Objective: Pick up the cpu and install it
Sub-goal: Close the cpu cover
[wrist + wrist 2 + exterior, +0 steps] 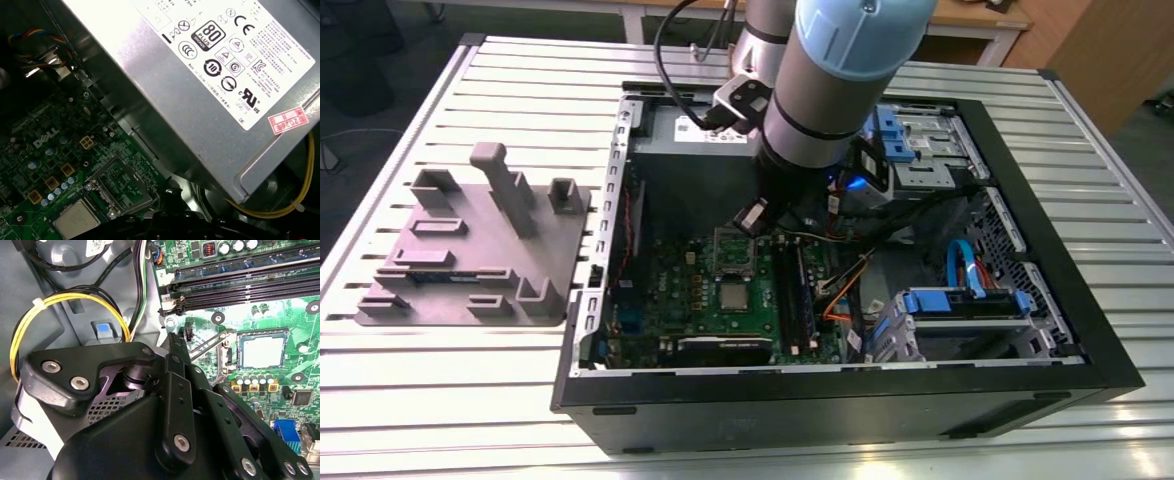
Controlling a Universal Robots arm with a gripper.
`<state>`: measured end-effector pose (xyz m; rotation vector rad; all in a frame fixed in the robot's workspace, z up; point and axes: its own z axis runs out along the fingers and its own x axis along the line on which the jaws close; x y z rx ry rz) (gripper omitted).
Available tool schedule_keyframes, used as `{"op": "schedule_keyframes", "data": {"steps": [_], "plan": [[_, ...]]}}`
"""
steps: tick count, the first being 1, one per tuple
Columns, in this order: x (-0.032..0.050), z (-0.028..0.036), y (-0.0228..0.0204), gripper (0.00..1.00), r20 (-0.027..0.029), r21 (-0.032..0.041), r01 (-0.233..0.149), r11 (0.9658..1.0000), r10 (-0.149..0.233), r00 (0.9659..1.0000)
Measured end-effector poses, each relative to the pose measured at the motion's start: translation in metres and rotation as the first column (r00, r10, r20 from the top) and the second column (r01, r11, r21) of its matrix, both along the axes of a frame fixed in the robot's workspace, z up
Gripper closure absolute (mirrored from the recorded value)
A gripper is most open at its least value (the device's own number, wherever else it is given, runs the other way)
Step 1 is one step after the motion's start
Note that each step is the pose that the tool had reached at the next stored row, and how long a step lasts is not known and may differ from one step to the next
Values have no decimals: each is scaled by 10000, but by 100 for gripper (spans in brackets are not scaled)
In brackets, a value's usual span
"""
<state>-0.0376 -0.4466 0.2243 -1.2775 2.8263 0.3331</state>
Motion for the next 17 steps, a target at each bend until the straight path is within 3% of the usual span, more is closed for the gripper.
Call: {"op": "schedule_keyframes", "data": {"steps": [17], "plan": [[-15, 78, 0, 90, 0, -2, -465, 9989, 465, 9989]]}}
